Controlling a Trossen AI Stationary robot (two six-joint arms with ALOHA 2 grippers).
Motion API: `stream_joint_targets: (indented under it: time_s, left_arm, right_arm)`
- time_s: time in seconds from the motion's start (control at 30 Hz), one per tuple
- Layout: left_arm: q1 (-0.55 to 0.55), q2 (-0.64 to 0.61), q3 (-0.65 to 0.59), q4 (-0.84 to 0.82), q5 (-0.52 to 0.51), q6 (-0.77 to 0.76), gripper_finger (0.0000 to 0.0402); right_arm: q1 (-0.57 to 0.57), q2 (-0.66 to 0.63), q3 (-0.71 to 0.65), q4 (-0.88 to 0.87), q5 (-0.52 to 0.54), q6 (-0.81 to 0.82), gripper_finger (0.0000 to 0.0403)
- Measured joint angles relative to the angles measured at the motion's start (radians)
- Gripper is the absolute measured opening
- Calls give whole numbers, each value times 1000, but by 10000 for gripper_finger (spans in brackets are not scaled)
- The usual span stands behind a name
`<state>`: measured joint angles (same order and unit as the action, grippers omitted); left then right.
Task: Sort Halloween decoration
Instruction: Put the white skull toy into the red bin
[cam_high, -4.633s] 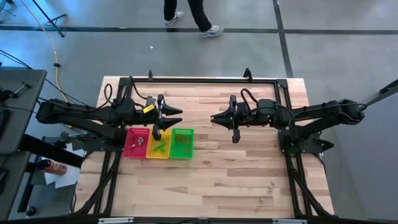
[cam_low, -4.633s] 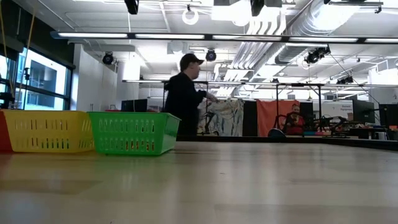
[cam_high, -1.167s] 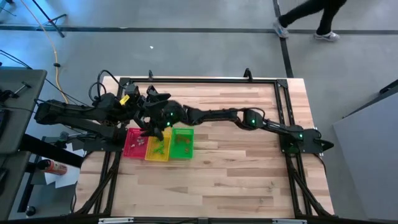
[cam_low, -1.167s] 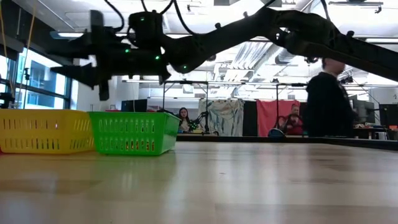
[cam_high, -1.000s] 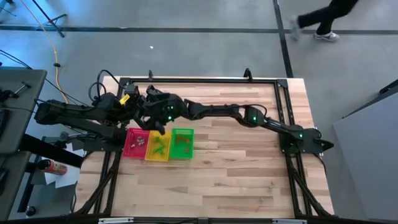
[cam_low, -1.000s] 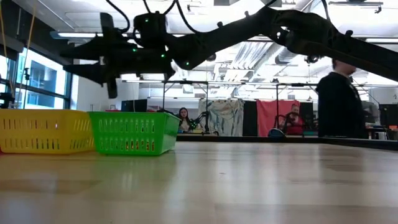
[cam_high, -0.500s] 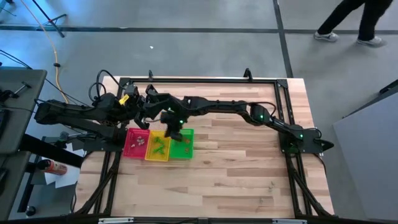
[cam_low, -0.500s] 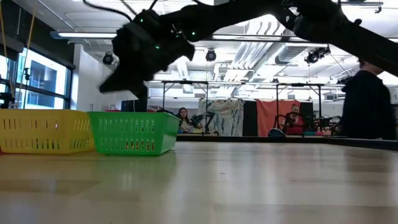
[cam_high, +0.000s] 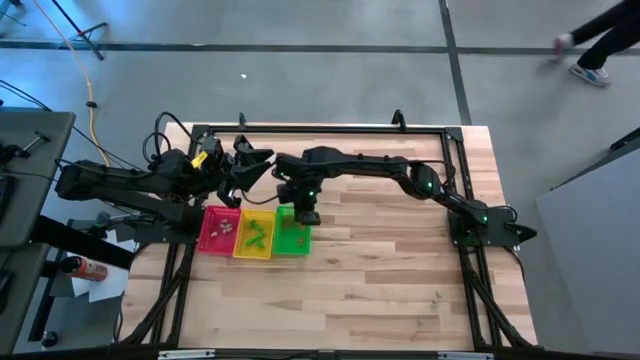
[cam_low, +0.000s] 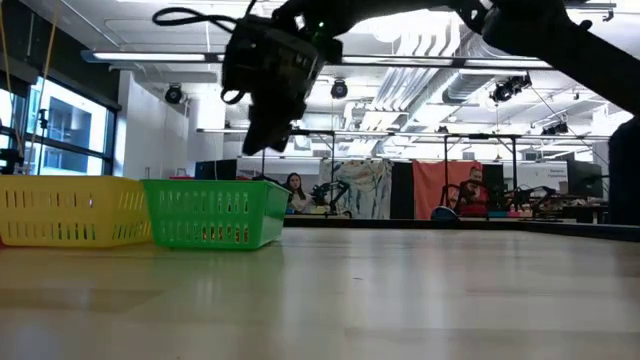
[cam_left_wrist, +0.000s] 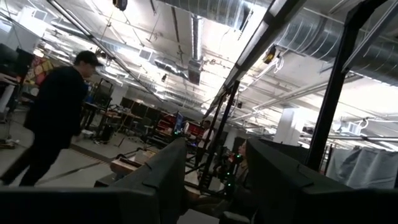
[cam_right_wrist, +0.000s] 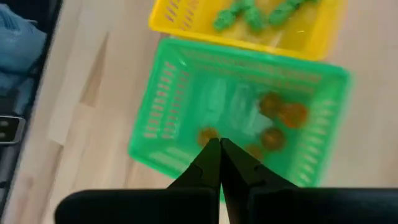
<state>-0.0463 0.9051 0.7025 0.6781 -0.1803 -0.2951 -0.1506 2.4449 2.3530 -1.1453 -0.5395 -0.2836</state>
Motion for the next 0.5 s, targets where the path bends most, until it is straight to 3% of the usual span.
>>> stream_joint_targets:
  time_s: [0.13,0.23,0.37,0.5]
  left_arm:
    - [0,0,0,0,-6,2,159]
    - [0,0,0,1,-6,1,159]
    - [0,0,0,1,-6,11,159]
    - [0,0,0,0,-9,57,158]
  right_arm:
    - [-15,-77,-84,8,17,-9,0]
    - [-22,-179,-245,47,35,-6,0]
    - [-34,-403,-612,241,72,89,0]
    - [-31,-673,-1004,528,130,291,0]
